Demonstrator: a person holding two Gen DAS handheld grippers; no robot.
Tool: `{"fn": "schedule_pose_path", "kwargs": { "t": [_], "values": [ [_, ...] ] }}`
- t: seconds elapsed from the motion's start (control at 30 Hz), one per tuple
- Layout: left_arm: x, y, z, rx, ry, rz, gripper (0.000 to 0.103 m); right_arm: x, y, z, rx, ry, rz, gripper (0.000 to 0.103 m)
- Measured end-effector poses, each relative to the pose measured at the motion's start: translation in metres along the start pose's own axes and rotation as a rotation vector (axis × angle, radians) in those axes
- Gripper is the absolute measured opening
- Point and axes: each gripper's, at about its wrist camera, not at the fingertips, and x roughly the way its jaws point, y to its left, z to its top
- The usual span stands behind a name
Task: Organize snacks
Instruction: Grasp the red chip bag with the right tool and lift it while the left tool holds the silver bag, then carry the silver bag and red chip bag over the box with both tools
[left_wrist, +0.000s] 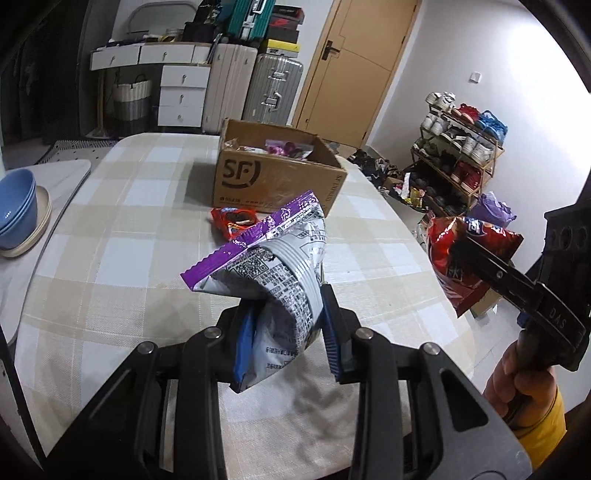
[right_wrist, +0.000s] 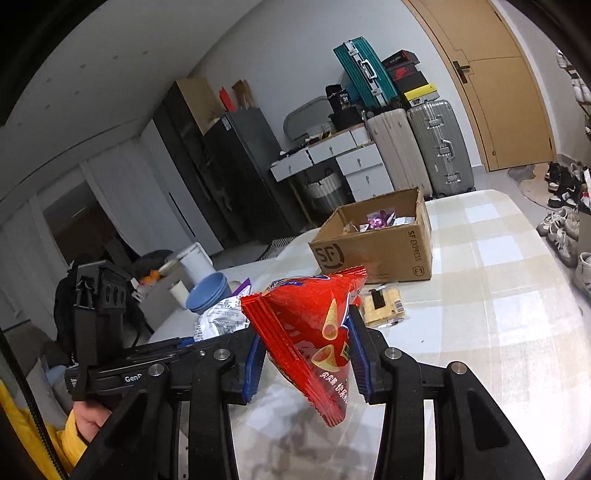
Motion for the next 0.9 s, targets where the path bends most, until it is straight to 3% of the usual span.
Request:
{"fn": "schedule_pose_path", "kwargs": {
  "t": [0.47,0.73,0.9],
  "values": [
    [-0.017,-0.002,0.019,0.021,-0.029,-0.009,0.029,-0.003,0.016,0.033,-0.071,-0.05,0.049,0.041],
    [-0.005,0.008,0.068,0.03,-0.043,-0.032,0.029,0.007,0.02,0.075,-0.138,-0.108,0.046,0.041],
    [0.007,0.01,0.111,0.072,-0.057,-0.02,0.029,0.025,0.016,0.118,-0.171,-0.141,0.033,0.041]
  ]
}}
